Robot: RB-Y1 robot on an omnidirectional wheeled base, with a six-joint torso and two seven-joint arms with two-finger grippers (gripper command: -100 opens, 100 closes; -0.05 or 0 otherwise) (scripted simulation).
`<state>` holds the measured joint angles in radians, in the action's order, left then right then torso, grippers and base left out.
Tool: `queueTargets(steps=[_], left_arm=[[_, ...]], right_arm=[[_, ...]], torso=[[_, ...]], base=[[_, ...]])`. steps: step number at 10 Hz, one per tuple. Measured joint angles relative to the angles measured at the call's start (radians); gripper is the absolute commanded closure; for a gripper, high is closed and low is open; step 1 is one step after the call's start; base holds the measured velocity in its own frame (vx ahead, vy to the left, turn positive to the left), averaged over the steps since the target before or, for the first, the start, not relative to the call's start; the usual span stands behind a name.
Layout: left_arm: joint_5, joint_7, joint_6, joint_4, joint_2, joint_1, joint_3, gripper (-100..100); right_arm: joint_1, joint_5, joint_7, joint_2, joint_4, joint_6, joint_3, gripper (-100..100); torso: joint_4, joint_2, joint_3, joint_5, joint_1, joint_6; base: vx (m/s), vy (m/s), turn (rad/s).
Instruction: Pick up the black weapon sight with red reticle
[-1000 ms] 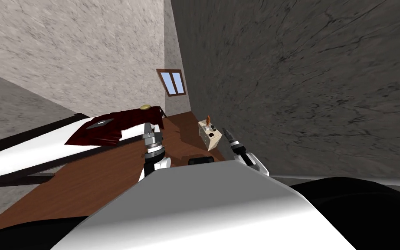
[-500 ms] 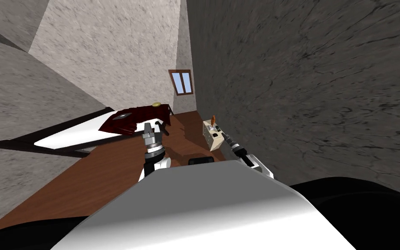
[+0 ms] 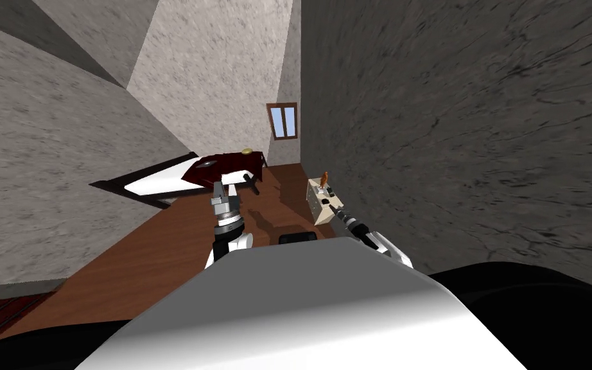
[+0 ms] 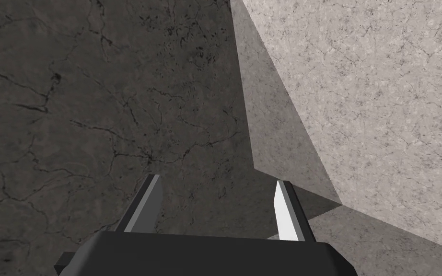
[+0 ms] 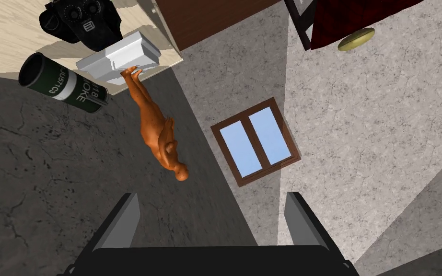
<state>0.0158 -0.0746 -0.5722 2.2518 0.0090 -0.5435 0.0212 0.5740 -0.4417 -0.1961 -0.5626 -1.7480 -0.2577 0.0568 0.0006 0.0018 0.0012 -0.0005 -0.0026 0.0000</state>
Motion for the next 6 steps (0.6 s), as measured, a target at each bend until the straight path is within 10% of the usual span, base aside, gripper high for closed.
queueTargets(steps=[6], left_arm=[[0.0, 0.0, 0.0, 0.0, 0.0, 0.0, 0.0, 0]], right_arm=[[0.004, -0.137, 0.008, -0.108, 0.154, 0.039, 0.041, -100]], torso=[[0.0, -0.001, 0.0, 0.0, -0.001, 0.001]], base=[[-0.03, 0.0, 0.277]])
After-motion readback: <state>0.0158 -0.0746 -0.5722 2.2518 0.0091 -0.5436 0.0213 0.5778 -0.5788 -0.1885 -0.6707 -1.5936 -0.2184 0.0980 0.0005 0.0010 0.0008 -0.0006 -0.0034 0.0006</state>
